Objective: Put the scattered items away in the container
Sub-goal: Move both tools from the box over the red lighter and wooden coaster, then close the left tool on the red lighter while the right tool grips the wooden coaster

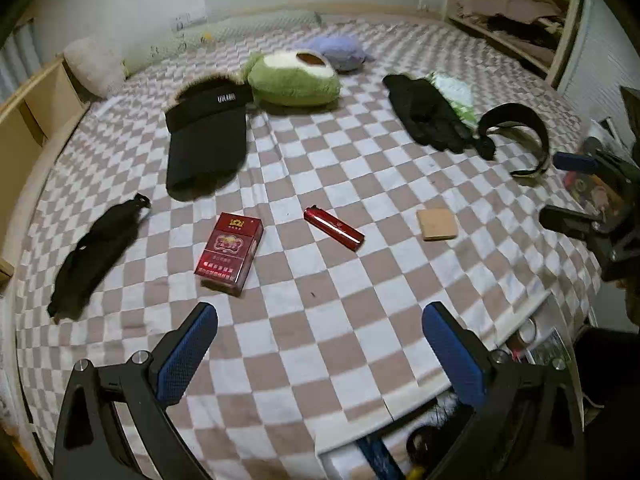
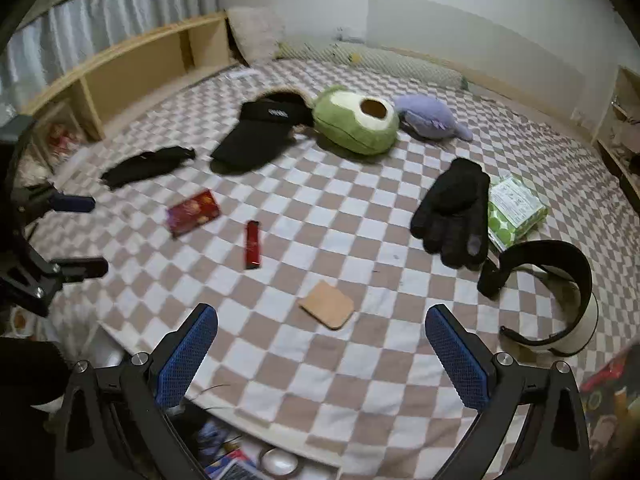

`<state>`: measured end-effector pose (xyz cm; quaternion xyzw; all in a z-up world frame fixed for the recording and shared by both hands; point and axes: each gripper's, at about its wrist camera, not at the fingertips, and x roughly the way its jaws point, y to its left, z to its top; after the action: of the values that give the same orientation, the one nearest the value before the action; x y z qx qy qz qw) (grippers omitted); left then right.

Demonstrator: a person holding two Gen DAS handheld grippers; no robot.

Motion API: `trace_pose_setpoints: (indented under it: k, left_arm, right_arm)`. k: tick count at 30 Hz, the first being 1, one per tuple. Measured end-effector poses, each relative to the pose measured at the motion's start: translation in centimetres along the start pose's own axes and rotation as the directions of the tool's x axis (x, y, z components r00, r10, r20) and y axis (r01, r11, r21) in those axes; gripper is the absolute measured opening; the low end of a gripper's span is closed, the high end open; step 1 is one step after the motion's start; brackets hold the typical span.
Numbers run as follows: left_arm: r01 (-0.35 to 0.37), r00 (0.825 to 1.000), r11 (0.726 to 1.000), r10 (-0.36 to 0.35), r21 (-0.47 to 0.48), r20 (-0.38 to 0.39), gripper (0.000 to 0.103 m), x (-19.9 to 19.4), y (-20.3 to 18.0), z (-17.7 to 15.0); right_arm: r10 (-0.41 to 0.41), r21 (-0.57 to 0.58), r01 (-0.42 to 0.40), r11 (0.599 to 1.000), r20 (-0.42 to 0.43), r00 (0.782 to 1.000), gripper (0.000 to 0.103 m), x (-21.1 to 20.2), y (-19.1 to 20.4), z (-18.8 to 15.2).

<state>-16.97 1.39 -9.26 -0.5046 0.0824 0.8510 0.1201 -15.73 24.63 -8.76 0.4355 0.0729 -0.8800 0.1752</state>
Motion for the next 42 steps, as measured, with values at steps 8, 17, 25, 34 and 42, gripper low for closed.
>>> trace_pose_setpoints:
  k: [8,17,25,34,42]
  left_arm:
    - [0.031,0.995,0.996,-0.038,-0.080,-0.095,0.103,6.0,1.1,3.2]
    - [0.113,0.980,0.975,-0.140,-0.189,-0.139,0.092,10.9,1.1,5.5]
    - [0.107,0.966,0.955,-0.166,-0.277,-0.199,0.087,15.6,1.5,6.4]
    - [0.063,0.966,0.972,-0.117,-0.228,-0.232,0.087,18.2,0.5,7.3]
    - [0.010,0.966,0.998,-0.027,-0.067,-0.257,0.073,17.9,0.3,6.5]
  right_arm:
    - [-0.032,0.084,0.041,0.996,-0.098,0.995,0.103,4.9,-2.1,1.1]
    - [0.029,0.190,0.004,0.982,-0.170,0.985,0.103,9.0,-3.5,1.5]
    - [0.057,0.262,0.007,0.965,-0.235,0.970,0.103,11.2,-4.4,0.2]
    - [0.076,0.317,0.015,0.948,-0.270,0.960,0.103,12.9,-5.5,-0.6]
    - [0.085,0.361,0.027,0.932,-0.289,0.954,0.103,14.5,-5.7,-0.5]
